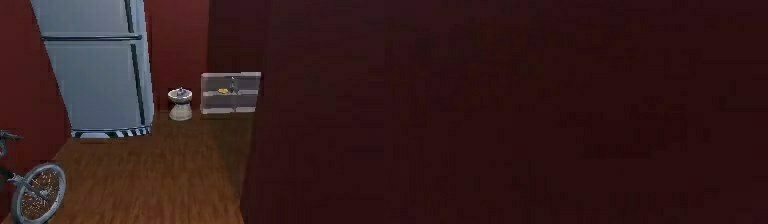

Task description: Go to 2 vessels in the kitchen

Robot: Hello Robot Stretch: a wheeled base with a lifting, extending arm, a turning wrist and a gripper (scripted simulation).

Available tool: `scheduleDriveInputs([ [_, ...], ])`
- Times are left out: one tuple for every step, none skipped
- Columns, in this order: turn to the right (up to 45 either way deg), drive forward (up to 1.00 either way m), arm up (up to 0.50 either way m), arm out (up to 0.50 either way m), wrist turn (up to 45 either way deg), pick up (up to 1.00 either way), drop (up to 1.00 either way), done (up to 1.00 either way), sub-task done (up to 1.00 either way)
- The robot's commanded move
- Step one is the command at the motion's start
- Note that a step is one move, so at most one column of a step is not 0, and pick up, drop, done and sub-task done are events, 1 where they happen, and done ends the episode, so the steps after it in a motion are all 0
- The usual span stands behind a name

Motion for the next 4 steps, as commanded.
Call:
scheduleDriveInputs([
  [0.0,1.00,0.00,0.00,0.0,0.00,0.00,0.00,0.00],
  [6.0,0.00,0.00,0.00,0.0,0.00,0.00,0.00,0.00],
  [0.0,0.25,0.00,0.00,0.0,0.00,0.00,0.00,0.00],
  [6.0,0.00,0.00,0.00,0.0,0.00,0.00,0.00,0.00],
])
